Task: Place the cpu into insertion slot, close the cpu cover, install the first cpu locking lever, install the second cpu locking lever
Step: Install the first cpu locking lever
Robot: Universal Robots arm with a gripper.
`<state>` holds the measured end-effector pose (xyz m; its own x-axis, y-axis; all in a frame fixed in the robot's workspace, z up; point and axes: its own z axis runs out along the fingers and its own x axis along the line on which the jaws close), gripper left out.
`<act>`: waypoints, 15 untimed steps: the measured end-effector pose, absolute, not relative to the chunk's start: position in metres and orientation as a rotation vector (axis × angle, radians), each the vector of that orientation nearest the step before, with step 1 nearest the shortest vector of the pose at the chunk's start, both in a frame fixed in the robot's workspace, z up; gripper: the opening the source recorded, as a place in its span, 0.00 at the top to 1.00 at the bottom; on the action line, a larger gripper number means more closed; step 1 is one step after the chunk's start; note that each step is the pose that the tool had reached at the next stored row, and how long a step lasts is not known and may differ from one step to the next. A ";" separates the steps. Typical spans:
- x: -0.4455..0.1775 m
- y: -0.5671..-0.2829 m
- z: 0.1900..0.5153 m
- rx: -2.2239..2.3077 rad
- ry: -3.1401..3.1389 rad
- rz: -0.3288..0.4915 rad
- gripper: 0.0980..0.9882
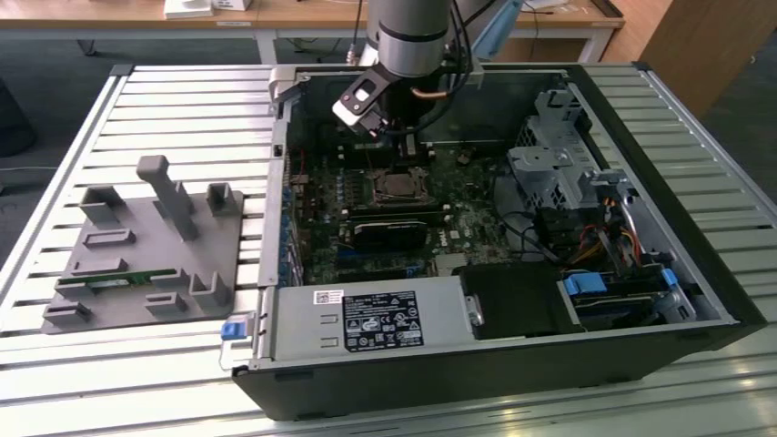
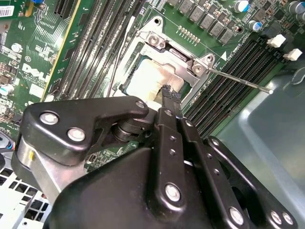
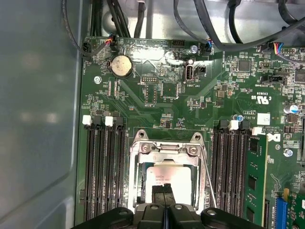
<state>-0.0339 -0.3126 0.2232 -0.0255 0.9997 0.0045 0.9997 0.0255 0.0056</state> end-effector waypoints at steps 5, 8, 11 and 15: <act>-0.034 -0.313 0.225 2.192 2.249 0.011 0.99; -0.034 -0.313 0.229 2.192 2.249 0.010 0.99; -0.034 -0.313 0.233 2.192 2.249 0.010 0.99; -0.034 -0.313 0.241 2.192 2.248 0.009 0.99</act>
